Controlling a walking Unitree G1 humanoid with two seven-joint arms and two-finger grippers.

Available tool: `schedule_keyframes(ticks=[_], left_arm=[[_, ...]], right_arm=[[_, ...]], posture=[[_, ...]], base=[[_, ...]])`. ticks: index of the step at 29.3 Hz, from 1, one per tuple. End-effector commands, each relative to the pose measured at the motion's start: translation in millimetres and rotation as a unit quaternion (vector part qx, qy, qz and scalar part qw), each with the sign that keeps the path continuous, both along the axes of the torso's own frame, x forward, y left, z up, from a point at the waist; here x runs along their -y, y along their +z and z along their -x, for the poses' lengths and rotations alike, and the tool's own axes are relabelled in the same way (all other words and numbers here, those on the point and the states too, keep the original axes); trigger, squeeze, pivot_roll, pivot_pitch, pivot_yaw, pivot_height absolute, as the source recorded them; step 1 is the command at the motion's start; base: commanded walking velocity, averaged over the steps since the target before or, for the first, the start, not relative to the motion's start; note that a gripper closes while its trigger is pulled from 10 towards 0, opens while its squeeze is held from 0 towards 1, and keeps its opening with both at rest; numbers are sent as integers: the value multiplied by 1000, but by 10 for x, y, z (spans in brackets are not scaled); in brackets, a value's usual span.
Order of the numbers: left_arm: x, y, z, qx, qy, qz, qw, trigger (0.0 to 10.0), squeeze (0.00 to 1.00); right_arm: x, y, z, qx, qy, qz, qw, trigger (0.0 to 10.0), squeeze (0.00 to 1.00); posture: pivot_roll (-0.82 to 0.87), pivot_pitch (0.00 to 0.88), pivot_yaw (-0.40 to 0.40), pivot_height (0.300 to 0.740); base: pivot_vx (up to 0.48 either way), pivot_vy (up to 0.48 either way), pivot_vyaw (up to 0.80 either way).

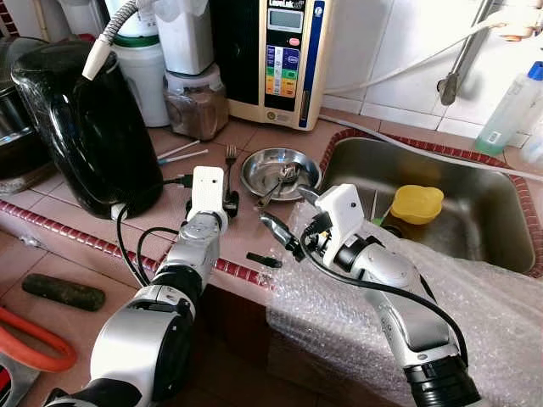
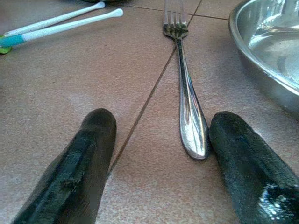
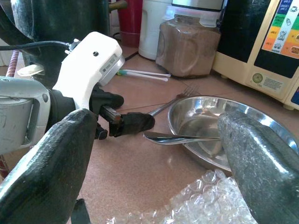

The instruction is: Kitchen organization

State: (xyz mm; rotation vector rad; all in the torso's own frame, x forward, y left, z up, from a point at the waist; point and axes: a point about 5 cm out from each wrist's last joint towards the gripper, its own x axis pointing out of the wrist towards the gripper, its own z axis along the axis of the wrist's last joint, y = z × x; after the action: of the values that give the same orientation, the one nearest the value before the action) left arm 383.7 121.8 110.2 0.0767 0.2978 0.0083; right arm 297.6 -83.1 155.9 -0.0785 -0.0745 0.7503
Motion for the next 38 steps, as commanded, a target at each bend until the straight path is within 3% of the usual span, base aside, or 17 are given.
schedule_keyframes(ticks=[1, 12, 13, 15, 16, 18, 19, 38], left_arm=[[-84, -50, 15, -17, 11, -19, 1000, 0, 0], [-242, -141, 69, -24, 32, -29, 999, 0, 0], [-240, -118, 60, -14, 33, -20, 999, 6431, 0], [-236, -105, 55, -9, 32, -17, 999, 6431, 0], [-233, -95, 50, -7, 34, -14, 999, 10000, 0], [-221, -54, 32, 5, 38, -12, 999, 10000, 0], [-201, -17, 16, 15, 40, -6, 999, 10000, 1000], [61, 115, -43, 31, 14, -3, 999, 10000, 1000]], right_arm=[[-16, 27, -4, 7, 4, 3, 1000, 10000, 0], [-32, 13, -20, 7, 4, 4, 1000, 10000, 0], [-36, 13, -20, 7, 5, 4, 1000, 10000, 0], [-36, 12, -21, 7, 5, 4, 1000, 10000, 0], [-36, 13, -21, 8, 5, 4, 1000, 10000, 0], [-33, 14, -20, 8, 5, 5, 1000, 10000, 0], [-28, 13, -18, 9, 4, 5, 1000, 10000, 0], [4, 16, -17, 10, 1, 9, 1000, 10000, 0]], posture=[[-61, 0, 2, 740], [-41, 0, -6, 740], [-42, 0, -7, 740], [-42, 0, -9, 740], [-42, 0, -10, 740], [-45, 0, -11, 740], [-49, 0, -11, 740], [-64, 0, -10, 740]], base=[[0, 0, 0], [0, 0, 0], [0, 0, 0], [0, 0, 0], [0, 0, 0], [0, 0, 0], [0, 0, 0], [0, 0, 0]])
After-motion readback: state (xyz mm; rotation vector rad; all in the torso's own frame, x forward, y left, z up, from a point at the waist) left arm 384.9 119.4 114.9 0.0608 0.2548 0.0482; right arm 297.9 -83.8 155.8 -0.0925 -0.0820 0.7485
